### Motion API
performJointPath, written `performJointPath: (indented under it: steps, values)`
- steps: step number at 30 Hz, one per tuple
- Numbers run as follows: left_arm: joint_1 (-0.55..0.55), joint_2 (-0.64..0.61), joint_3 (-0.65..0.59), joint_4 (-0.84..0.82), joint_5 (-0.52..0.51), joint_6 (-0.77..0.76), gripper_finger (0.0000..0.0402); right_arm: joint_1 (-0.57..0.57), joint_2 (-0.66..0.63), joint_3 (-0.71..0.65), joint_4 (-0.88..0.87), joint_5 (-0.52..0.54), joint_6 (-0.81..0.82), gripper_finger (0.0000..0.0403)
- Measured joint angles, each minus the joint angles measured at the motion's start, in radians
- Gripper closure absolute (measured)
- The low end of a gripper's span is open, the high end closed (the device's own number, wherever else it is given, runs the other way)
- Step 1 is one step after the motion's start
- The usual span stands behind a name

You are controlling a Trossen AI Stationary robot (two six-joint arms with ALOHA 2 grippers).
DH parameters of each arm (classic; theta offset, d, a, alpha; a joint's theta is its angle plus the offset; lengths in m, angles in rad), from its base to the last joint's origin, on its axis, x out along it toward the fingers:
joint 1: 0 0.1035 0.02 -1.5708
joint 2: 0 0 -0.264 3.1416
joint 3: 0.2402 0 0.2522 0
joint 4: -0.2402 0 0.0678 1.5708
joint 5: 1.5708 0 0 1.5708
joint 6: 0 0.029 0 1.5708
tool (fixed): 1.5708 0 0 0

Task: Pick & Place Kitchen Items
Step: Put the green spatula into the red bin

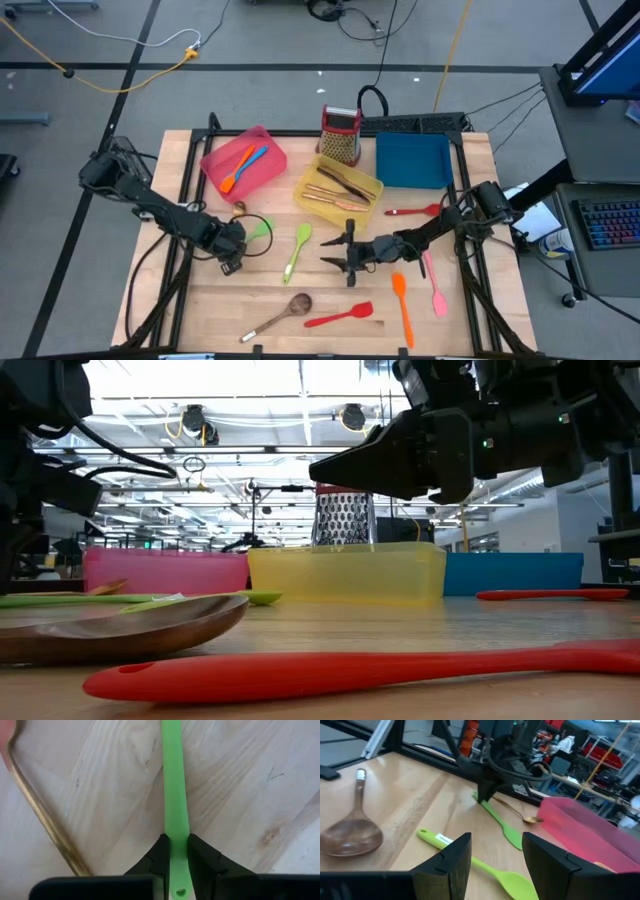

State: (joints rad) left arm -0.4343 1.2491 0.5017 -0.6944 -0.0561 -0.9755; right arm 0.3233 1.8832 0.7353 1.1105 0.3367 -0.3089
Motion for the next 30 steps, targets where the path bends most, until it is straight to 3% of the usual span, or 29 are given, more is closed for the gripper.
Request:
performJointPath:
  steps: [12,26,30]
  values:
    - [0.010,0.001,0.088,0.196,-0.108,0.131,0.0354,-0.003,0.000,0.000,0.016,0.000,0.003,0.0232]
    - [0.084,0.001,0.080,0.129,-0.091,0.199,0.0352,-0.004,-0.001,0.000,0.021,-0.004,0.002,0.0232]
    - [0.082,0.001,0.080,0.171,-0.087,0.255,0.0351,-0.035,0.000,0.007,0.002,-0.117,0.085,0.0232]
